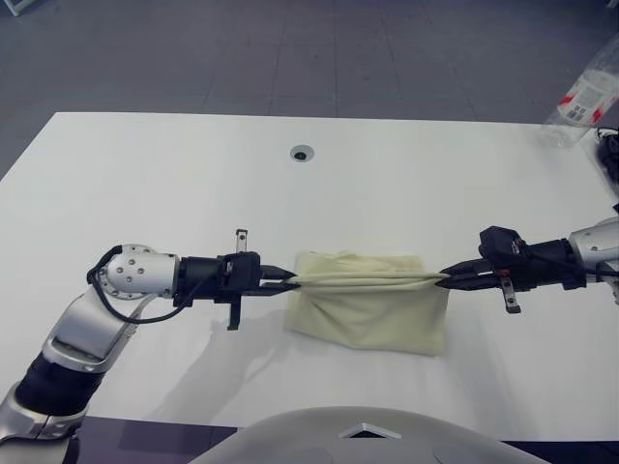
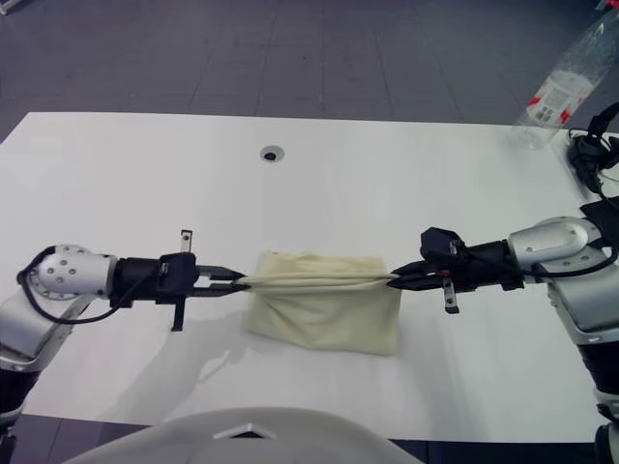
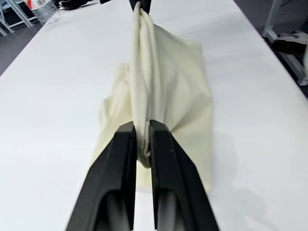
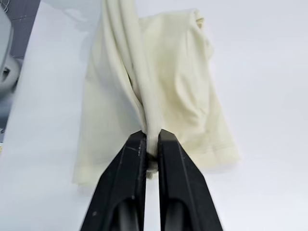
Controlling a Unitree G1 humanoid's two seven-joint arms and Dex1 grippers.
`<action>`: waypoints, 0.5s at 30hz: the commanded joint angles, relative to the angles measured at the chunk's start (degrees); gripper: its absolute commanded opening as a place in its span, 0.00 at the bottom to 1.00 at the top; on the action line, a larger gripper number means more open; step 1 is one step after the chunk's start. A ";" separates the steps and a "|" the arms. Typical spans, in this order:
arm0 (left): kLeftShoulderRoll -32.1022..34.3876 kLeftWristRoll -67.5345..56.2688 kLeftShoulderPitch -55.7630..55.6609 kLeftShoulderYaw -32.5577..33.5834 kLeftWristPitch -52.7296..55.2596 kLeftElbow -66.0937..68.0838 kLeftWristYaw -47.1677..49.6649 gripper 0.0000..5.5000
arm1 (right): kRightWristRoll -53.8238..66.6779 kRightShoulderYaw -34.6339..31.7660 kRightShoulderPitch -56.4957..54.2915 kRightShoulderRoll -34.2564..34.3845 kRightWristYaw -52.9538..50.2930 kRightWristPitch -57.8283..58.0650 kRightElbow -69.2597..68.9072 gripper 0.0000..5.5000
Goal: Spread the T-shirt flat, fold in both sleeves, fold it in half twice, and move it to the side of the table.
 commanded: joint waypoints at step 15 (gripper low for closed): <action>-5.57 7.67 -2.46 -4.19 1.18 11.17 2.86 0.04 | -7.70 5.14 -6.11 6.69 -5.67 -0.45 6.03 0.03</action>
